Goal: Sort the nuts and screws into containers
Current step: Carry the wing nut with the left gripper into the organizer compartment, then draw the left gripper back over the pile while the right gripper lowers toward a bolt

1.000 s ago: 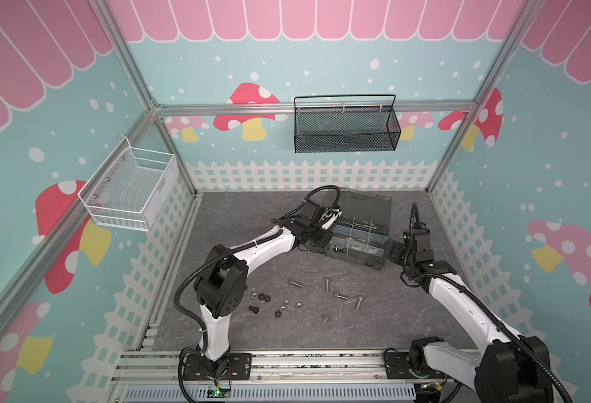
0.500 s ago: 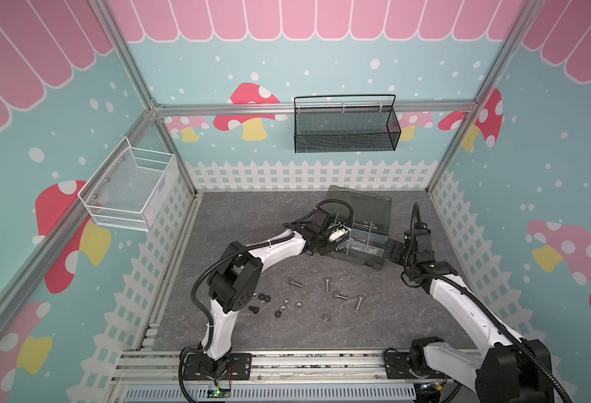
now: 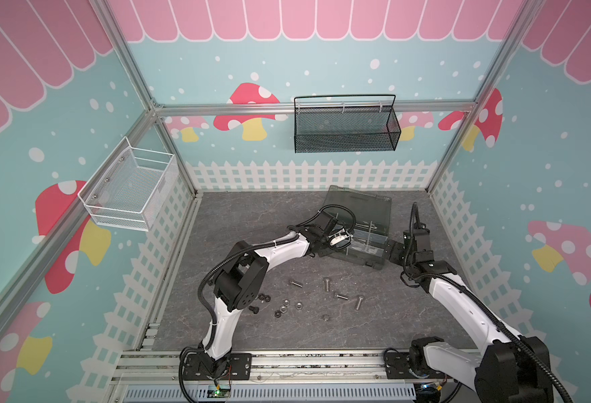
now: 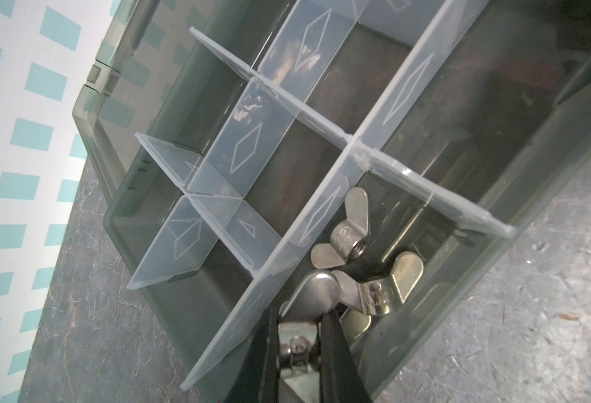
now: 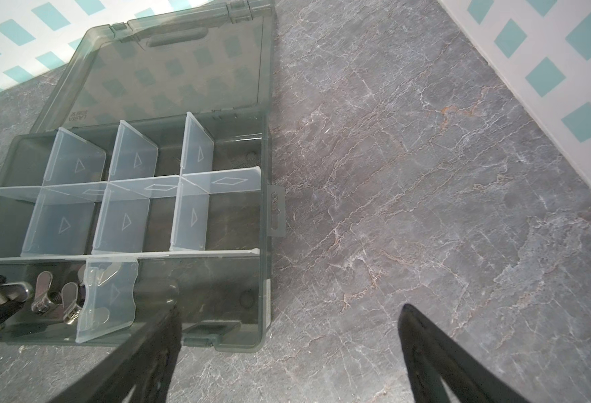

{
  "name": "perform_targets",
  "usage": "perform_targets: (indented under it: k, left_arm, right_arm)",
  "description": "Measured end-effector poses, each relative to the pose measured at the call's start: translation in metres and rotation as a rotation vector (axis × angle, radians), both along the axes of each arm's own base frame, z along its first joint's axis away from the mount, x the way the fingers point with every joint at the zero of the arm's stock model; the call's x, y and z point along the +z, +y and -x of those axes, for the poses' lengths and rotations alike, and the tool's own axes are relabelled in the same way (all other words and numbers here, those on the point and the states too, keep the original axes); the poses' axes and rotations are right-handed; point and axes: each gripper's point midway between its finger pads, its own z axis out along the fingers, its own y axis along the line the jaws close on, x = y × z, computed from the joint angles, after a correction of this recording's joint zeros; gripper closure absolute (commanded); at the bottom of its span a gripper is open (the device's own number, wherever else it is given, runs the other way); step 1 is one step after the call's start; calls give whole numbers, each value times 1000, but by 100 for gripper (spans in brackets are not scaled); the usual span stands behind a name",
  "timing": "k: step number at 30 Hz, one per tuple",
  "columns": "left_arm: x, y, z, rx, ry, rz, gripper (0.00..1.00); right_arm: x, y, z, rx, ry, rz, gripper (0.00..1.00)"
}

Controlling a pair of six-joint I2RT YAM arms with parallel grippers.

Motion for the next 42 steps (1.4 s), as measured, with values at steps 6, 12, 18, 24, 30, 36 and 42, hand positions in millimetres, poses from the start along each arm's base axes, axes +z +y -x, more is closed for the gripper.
perform_targets:
  k: [6,12,18,24,30,36,42]
  left_arm:
    - [-4,0,0,2,3,-6,60]
    - [0,1,3,22,-20,7,52]
    - [29,1,25,53,-56,82,48]
    - [93,3,47,113,-127,254,37]
    - [134,28,65,257,-148,456,2]
    - [144,54,77,404,-118,598,1]
    - [143,77,88,531,-72,702,1]
  right_arm:
    - [0,1,0,6,2,-5,2]
    - [-1,2,0,9,3,-3,2]
    - [-1,4,4,12,11,11,2]
    - [-6,13,11,34,40,17,2]
    - [-15,33,24,82,93,12,2]
    - [-26,51,41,127,159,6,2]
    - [-37,75,58,186,217,-7,1]
